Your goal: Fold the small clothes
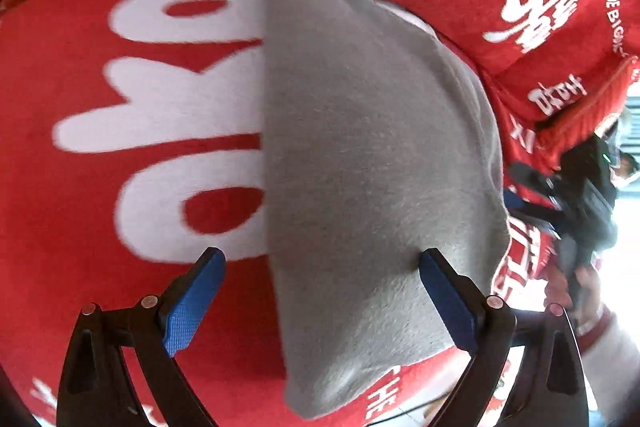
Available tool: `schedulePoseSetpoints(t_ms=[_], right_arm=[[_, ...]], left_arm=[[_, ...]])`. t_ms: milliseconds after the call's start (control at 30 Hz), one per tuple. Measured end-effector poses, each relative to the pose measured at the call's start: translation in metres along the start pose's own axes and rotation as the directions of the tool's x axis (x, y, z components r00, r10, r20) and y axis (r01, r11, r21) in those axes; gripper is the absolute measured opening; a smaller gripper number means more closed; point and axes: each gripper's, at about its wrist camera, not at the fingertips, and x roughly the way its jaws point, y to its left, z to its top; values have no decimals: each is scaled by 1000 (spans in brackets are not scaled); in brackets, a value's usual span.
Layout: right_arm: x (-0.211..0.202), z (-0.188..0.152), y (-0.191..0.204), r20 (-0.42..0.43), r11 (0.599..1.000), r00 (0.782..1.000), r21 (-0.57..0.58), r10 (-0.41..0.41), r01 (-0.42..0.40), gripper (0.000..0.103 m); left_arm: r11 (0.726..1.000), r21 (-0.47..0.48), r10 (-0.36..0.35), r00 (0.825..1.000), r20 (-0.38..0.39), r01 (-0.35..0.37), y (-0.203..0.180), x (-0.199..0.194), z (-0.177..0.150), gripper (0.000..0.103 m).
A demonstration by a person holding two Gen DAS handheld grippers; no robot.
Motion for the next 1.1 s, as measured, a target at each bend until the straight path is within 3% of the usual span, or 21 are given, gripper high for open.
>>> schedulePoseSetpoints(t_ms=[200,400,433,467,600,700,833,1100], right_arm=[[16,18,-11,-68,991,989,-7,132,-132,74],[34,28,-6,-72,979,977,-4,202,-203,74],[36,29,-6,-66,980,978,12,200,-200,64],[39,29,-6,-70,984,981,29,179,-178,45],[37,22,-1,-47,985,985,41,169,-167,38],[30,17,9,-26,978,979,44,204,-202,36],[21,5,27,-6,970,971,49,240,-239,35],[14,-31,71,-25,954,955,53,297,-296,35]], left_arm=[[996,58,-60,998,-20,61,-18,12,2,98],[998,56,-2,1000,12,1,-27,16,2,97],[999,53,5,1000,18,-6,-26,14,1,94],[999,47,18,999,30,-20,-25,13,0,87],[999,41,3,998,67,-6,-18,-2,-7,62],[998,51,-27,996,83,23,-19,-15,-9,52],[996,42,-79,991,107,75,-15,-38,-19,52],[995,52,-94,986,141,87,6,-88,-55,52]])
